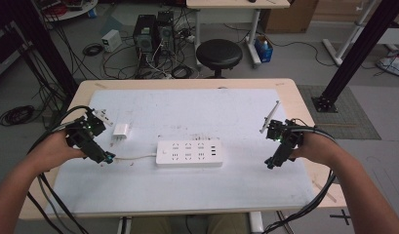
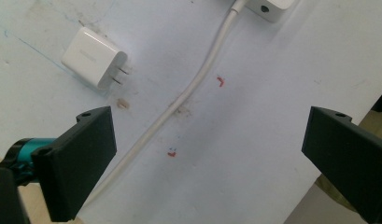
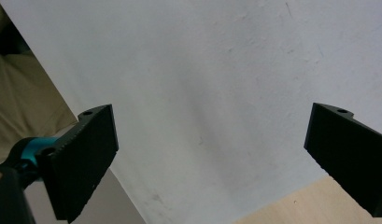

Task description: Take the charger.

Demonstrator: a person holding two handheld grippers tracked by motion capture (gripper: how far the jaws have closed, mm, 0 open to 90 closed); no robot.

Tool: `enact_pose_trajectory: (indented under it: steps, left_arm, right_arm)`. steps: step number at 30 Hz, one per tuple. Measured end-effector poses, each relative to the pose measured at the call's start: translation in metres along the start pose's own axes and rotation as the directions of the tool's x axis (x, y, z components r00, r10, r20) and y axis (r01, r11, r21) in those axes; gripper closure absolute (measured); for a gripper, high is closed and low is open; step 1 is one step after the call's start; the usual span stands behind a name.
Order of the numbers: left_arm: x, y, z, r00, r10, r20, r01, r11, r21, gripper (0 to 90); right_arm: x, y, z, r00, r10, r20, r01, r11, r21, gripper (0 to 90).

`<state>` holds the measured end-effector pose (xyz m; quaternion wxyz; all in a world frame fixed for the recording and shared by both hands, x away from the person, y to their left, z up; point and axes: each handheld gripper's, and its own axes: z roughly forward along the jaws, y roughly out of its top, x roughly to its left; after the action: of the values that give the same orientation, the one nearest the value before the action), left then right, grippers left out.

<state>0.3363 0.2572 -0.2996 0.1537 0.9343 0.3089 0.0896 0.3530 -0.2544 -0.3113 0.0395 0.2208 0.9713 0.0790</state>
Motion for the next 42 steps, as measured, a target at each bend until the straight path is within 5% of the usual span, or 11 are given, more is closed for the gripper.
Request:
enact_pose_trajectory:
  steps: [13,17,20,27,32,34,39,42]
  left_arm:
    - [0.015,0.006,0.004,0.9948,-0.099,-0.024,0.098,0.9949,-0.021,3.0]
    - [0.017,0.011,0.007,0.9892,-0.144,-0.03,0.142,0.9887,-0.047,3.0]
    - [0.021,0.017,0.009,0.9763,-0.205,-0.069,0.201,0.9776,-0.061,3.0]
    - [0.033,0.03,0.014,0.9274,-0.346,-0.142,0.335,0.9375,-0.092,3.0]
    - [0.041,0.034,0.021,0.8803,-0.443,-0.169,0.432,0.8962,-0.102,3.0]
    - [0.045,0.036,0.025,0.8695,-0.464,-0.169,0.454,0.8856,-0.099,3.0]
    - [0.051,0.04,0.041,0.8177,-0.539,-0.201,0.535,0.841,-0.078,3.0]
    - [0.058,0.04,0.051,0.7678,-0.603,-0.216,0.603,0.7943,-0.076,3.0]
  right_arm:
    - [0.001,0.003,0.005,0.9999,0.015,0.001,-0.015,0.9999,0.005,2.2]
    - [0.005,0.006,0.009,0.9992,-0.04,0.005,0.04,0.9991,0.012,2.2]
    - [0.004,0.007,0.009,0.9996,-0.028,-0.004,0.028,0.9996,0.002,2.1]
    - [0.003,0.009,0.01,0.9999,0.013,0.003,-0.013,0.9999,-0.007,2.2]
    - [-0.001,0.01,0.016,0.9983,0.049,-0.031,-0.05,0.998,-0.04,2.2]
    - [-0.003,0.009,0.019,0.9987,0.043,-0.029,-0.044,0.9984,-0.036,2.1]
    - [-0.002,0.011,0.02,0.9984,0.047,-0.032,-0.048,0.9979,-0.043,2.1]
    - [-0.002,0.01,0.018,0.9981,0.053,-0.032,-0.055,0.9966,-0.061,2.1]
